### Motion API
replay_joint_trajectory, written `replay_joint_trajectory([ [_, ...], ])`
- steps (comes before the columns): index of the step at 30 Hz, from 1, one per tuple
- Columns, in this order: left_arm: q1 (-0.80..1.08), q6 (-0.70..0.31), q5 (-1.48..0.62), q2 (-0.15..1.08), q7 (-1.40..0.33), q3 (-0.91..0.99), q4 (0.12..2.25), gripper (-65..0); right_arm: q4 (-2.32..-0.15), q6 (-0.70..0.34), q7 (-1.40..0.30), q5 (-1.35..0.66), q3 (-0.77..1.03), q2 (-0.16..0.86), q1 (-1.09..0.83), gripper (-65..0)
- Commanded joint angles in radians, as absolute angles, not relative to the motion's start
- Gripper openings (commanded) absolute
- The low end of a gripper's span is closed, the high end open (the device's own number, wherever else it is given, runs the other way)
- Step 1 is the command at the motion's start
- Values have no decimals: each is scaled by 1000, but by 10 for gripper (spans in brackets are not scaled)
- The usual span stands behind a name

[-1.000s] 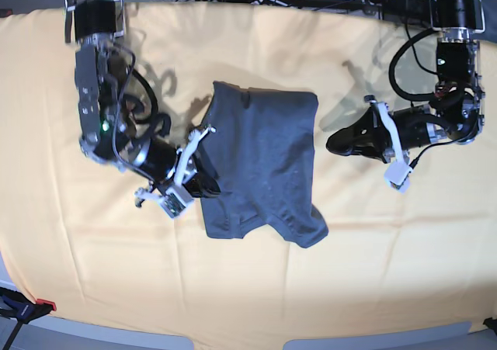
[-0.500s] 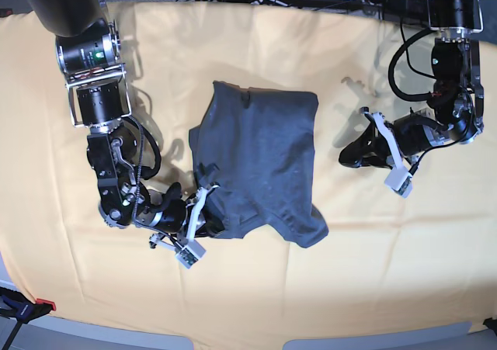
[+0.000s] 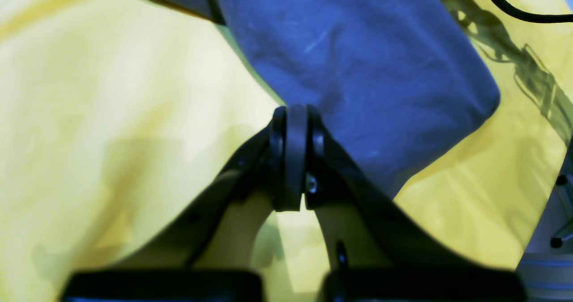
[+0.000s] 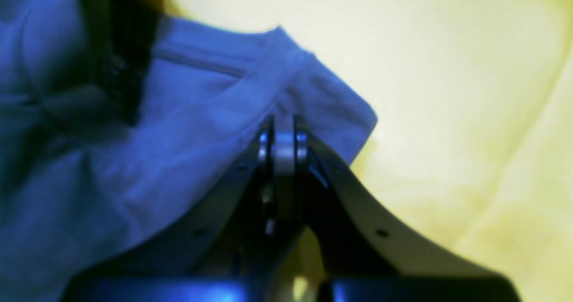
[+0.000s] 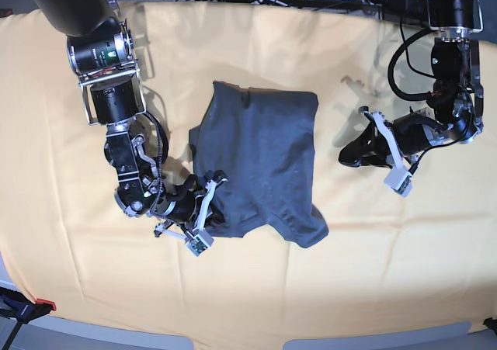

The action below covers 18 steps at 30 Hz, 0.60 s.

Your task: Fold the T-shirt properly

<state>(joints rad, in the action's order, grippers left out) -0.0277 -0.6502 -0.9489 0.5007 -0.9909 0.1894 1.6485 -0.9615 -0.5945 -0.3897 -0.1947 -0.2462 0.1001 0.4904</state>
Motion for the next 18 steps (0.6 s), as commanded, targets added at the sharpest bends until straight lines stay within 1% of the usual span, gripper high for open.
replay_joint_trajectory([
  [1,-44,-649,-968,515,-969,199,1663,-650,-959,-579,-377,-191,-242,96,524,-650],
  [5,-44,-650,-968,515,-968,199,1663,-650,-907,-488,-382,-115,-242,96,524,-650],
  [6,-44,-650,-968,515,-968,199,1663,-650,-906,-438,-395,-91,-242,97,523,-650],
  [9,-44,-649,-966,516,-969,199,1663,-650,-906,-186,-467,1,-242,97,526,-650],
  [10,-44,-650,-959,516,-968,199,1663,-650,-906,-118,-495,25,-242,97,527,-650],
  [12,-44,-649,-944,516,-968,199,1663,-650,-910,-30,-554,42,-242,97,526,-650],
  [16,-44,-650,-943,516,-965,199,1663,-650,-911,-19,-598,0,-242,97,524,-650],
  [18,-44,-650,-943,516,-965,199,1663,-650,-925,-35,-601,-48,-238,97,524,-650],
])
